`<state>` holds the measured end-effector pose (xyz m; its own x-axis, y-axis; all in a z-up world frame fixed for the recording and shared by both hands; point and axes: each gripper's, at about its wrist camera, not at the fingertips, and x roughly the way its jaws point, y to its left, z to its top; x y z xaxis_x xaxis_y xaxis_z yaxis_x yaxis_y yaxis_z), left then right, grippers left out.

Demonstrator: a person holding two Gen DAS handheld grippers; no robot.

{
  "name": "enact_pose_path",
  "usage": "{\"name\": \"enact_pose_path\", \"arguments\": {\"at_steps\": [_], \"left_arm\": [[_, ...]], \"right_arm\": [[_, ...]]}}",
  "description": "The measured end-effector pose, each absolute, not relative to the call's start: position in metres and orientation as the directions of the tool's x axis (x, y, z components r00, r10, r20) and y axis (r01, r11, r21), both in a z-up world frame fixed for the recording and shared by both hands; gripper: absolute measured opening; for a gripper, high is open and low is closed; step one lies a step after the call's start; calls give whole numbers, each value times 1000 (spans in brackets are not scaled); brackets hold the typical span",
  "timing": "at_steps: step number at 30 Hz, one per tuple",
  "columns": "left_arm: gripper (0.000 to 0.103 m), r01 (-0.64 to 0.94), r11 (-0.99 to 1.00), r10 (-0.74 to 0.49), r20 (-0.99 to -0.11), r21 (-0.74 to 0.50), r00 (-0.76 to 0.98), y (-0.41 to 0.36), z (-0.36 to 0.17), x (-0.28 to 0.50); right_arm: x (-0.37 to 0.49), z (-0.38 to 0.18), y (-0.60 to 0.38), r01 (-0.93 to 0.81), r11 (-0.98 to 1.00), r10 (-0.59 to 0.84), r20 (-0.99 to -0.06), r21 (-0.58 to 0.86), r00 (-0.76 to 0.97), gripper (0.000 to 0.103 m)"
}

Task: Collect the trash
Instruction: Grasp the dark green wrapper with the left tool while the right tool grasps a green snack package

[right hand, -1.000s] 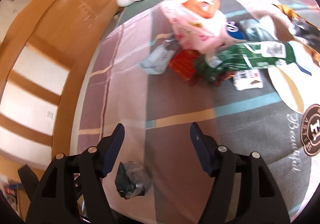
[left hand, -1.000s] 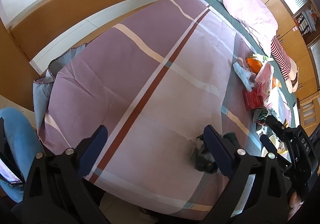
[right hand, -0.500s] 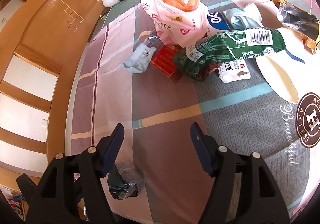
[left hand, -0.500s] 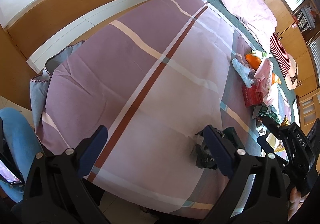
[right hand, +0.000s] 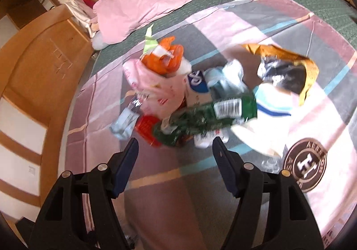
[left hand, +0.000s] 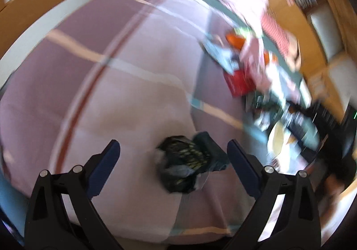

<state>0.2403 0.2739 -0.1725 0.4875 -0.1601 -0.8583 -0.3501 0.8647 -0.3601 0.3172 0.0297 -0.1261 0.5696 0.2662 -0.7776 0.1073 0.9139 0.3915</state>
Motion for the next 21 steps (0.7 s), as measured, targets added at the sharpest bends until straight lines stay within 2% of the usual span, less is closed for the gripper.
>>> {"name": "enact_pose_path", "arguments": {"at_steps": [2, 3, 4, 5, 7, 8, 9, 15, 16, 17, 18, 20, 21], "left_arm": [[95, -301, 899, -153, -871, -319, 467, 258, -182, 250], [88, -278, 913, -148, -877, -299, 458, 250, -188, 254], [73, -262, 920, -150, -881, -290, 449, 246, -193, 256], [68, -255, 925, -148, -887, -281, 438, 244, -197, 255], [65, -244, 932, -135, -882, -268, 451, 244, -198, 254], [63, -245, 932, -134, -882, -267, 453, 245, -198, 253], [60, -247, 930, -137, -881, -272, 454, 246, -197, 251], [54, -332, 872, -182, -867, -360, 463, 272, -193, 234], [54, -349, 860, -186, -865, -372, 466, 276, -193, 232], [54, -359, 853, -185, -863, -379, 470, 278, -191, 231], [54, -370, 847, -182, -861, -383, 475, 282, -190, 229], [54, -389, 838, -166, -856, -384, 489, 287, -186, 226], [54, -396, 834, -158, -853, -385, 498, 289, -183, 225]], "right_arm": [[326, -128, 28, 112, 914, 260, -775, 390, 576, 68], [333, -129, 29, 102, 916, 262, -772, 387, 579, 68], [336, -130, 31, 94, 924, 250, -773, 370, 583, 68], [340, -130, 33, 92, 942, 207, -778, 321, 593, 68], [344, -130, 32, 100, 960, 150, -780, 262, 608, 71], [347, -132, 31, 97, 961, 150, -781, 260, 606, 79], [350, -135, 32, 93, 962, 153, -786, 258, 598, 82], [360, -162, 45, 61, 987, 100, -863, 149, 495, 82], [360, -165, 47, 48, 986, 119, -870, 161, 479, 71], [359, -169, 50, 35, 984, 138, -877, 173, 461, 51], [359, -171, 53, 24, 984, 149, -882, 178, 447, 42], [356, -172, 57, 2, 982, 169, -881, 190, 441, 19], [355, -170, 58, -6, 981, 175, -876, 193, 449, 18]]}}
